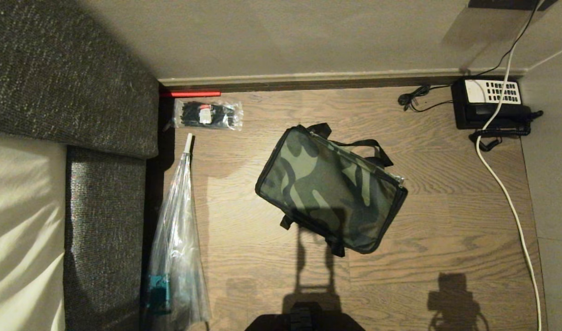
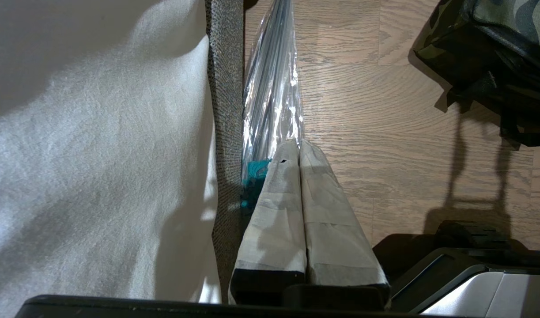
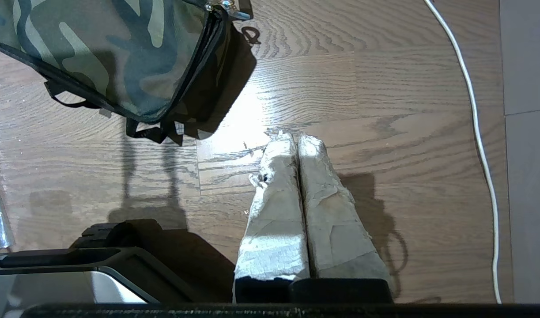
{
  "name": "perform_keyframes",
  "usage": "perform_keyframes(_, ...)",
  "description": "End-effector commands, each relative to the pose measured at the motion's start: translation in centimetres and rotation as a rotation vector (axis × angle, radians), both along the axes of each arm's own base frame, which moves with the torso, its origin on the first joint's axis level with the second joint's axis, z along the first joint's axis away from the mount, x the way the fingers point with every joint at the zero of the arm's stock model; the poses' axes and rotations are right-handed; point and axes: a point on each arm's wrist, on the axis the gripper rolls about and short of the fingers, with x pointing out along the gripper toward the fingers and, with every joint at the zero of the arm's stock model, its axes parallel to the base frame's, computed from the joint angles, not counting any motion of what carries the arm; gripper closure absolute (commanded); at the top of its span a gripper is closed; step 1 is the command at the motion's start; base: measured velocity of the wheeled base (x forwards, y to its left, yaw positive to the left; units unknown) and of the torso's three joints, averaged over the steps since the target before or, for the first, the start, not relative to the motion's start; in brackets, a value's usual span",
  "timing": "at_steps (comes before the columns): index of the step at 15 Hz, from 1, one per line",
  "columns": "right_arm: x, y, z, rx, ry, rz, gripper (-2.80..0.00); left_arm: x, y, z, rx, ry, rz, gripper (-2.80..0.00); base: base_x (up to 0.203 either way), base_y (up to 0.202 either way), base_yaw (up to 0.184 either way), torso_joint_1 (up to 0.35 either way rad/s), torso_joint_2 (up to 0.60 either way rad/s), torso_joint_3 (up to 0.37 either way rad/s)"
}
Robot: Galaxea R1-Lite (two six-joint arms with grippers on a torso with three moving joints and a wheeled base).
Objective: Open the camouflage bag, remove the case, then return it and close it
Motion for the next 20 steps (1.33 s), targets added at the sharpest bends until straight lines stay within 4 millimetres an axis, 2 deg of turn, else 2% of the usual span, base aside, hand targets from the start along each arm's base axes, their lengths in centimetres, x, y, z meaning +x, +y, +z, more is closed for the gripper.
perform_keyframes(1, -0.02, 0.0, -0.42, 0.0, -0.004, 0.0, 0.0, 0.0, 0.0, -0.01, 0.0, 0.0, 0.001, 0.0, 0.0, 0.0, 0.0, 0.0, 0.0, 0.0)
perform_keyframes(9, -0.02, 0.0, -0.42, 0.0, -0.004, 0.0, 0.0, 0.0, 0.0, -0.01, -0.005, 0.005, 0.002, 0.0, 0.0, 0.0, 0.0, 0.0, 0.0, 0.005)
perform_keyframes(20, -0.02, 0.0, -0.42, 0.005, -0.004, -0.001, 0.0, 0.0, 0.0, -0.02, -0.009, 0.001, 0.002, 0.0, 0.0, 0.0, 0.0, 0.003, 0.0, 0.187)
